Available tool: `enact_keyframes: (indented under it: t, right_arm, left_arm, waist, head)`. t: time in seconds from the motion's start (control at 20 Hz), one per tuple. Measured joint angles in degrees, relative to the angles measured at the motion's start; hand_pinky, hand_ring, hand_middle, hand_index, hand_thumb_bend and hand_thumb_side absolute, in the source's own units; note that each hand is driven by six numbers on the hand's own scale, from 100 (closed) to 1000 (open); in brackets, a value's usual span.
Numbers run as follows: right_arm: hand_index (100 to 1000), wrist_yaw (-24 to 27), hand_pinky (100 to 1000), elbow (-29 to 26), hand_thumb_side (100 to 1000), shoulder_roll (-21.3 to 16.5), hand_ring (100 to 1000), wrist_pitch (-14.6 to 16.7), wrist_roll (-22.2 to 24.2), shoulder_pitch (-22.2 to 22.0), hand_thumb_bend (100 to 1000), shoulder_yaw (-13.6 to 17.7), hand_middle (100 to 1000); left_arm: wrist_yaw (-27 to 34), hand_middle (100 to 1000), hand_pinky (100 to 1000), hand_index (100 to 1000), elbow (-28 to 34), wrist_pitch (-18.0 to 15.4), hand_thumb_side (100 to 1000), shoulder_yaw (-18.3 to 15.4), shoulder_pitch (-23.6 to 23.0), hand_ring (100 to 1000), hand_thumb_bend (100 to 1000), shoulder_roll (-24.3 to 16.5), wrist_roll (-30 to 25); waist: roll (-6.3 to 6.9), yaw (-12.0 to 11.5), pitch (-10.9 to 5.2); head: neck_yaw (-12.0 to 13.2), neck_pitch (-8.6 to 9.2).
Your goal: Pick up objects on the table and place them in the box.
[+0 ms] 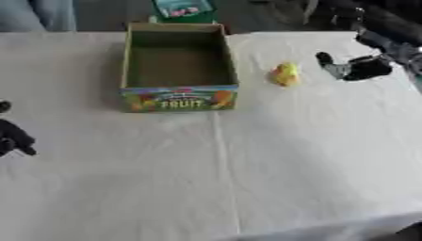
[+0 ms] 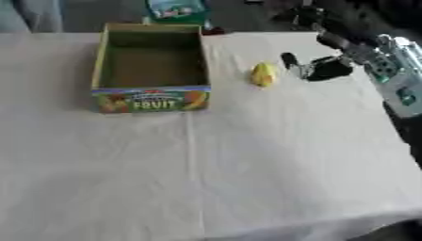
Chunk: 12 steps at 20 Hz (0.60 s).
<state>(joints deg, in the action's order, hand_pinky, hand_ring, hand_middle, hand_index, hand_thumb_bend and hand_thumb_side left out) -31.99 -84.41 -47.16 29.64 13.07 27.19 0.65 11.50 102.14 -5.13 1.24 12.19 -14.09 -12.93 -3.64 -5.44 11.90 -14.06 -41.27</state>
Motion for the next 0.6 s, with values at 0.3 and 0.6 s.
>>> enact_keyframes:
  t: [0.3, 0.6]
  right_arm:
    - [966, -1.23, 839, 5.55, 319, -0.01, 871, 0.05, 0.46, 3.4, 100, -0.77, 865]
    - [964, -2.91, 836, 13.58, 317, 0.0, 866, 0.44, 0.93, 8.54, 100, -1.45, 862]
  left_arm:
    - [-0.01, 472, 454, 817, -0.01, 0.04, 665, 0.03, 0.02, 515, 133, -0.01, -0.25]
    - [-0.01, 472, 454, 817, -0.01, 0.1, 661, 0.35, 0.37, 515, 133, -0.04, -0.71]
  waist:
    - [-0.02, -0.92, 0.11]
    - [-0.34, -2.29, 0.16]
  head:
    - [-0.23, -0.01]
    - [-0.5, -0.01]
